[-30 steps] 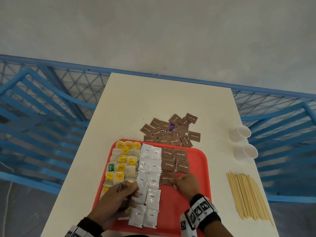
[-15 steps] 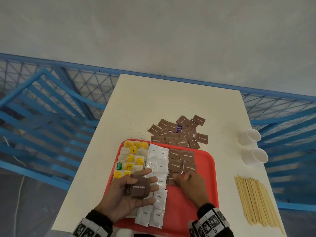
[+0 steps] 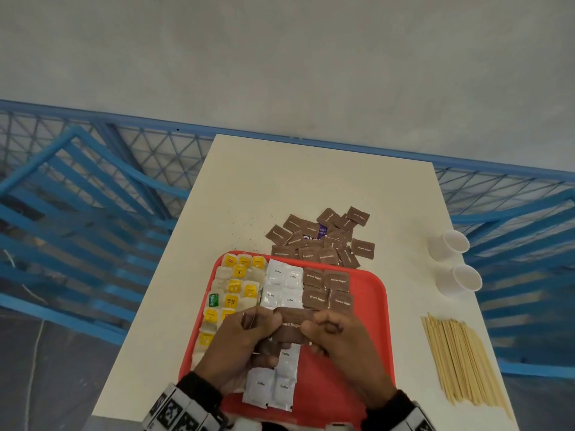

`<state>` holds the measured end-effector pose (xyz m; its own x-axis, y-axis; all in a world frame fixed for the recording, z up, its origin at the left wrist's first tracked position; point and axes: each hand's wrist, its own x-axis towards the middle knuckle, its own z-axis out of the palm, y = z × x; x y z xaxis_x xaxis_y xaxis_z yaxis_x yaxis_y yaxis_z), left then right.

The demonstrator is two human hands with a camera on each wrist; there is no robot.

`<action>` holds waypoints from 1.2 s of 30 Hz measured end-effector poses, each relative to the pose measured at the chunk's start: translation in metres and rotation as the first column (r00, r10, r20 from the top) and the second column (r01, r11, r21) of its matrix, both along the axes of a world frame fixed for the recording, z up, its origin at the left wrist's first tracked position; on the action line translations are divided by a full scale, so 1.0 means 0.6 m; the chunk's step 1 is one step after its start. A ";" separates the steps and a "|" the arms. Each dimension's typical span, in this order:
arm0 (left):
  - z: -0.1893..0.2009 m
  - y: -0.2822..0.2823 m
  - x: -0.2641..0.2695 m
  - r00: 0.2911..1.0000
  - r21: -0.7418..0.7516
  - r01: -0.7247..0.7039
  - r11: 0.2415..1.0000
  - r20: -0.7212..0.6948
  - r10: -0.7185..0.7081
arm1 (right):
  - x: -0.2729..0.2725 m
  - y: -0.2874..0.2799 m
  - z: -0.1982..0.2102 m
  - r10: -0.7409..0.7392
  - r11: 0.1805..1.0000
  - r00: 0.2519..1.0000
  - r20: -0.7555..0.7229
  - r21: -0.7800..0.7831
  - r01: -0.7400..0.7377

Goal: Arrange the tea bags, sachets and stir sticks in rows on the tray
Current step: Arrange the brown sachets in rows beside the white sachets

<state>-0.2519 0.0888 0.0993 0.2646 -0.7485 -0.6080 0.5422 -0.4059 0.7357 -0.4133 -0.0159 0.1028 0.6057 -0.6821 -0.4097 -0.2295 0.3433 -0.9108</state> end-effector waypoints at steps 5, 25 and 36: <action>0.014 0.001 -0.006 1.000 -0.032 0.005 0.999 -0.013 -0.005 | -0.008 0.000 -0.006 0.037 0.990 0.997 0.064 0.134 -0.046; -0.026 0.021 -0.001 0.953 0.049 -0.041 0.998 0.302 0.025 | -0.036 0.020 -0.047 0.058 0.994 0.980 -0.189 -0.085 -0.075; -0.020 0.042 0.029 0.974 0.173 -0.070 0.982 0.225 0.030 | -0.020 -0.064 -0.185 -0.145 0.989 0.900 -0.410 -0.091 0.118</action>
